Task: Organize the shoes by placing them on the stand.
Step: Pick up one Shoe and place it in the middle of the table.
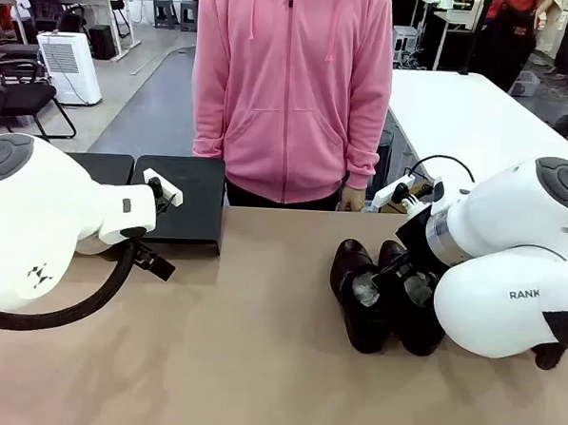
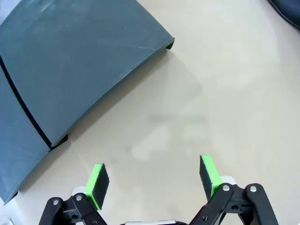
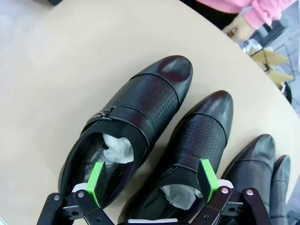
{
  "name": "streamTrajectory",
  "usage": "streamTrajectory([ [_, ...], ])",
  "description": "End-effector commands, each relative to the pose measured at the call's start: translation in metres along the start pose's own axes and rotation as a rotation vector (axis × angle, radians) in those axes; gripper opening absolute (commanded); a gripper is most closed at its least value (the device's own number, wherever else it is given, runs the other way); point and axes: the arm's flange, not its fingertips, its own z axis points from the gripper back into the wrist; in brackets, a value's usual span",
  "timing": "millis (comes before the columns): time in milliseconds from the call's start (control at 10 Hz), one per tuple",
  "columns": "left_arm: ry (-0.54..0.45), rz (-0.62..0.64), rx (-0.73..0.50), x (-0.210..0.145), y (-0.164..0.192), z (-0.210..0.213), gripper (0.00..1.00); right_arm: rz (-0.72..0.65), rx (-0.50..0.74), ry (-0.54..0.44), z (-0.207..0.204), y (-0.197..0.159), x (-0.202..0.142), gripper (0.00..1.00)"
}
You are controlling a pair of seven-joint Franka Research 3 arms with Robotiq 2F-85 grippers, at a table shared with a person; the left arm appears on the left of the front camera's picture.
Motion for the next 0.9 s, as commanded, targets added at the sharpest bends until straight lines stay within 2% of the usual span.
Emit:
streamTrajectory([
  [0,-0.001,0.000,0.000,0.0001,0.0000,0.0004,1.00,0.000,0.000,0.000,0.0000,0.0000,0.0000,1.00],
  [800,-0.001,0.000,0.000,0.0001,0.0000,0.0004,1.00,0.000,0.000,0.000,0.0000,0.0000,0.0000,1.00],
])
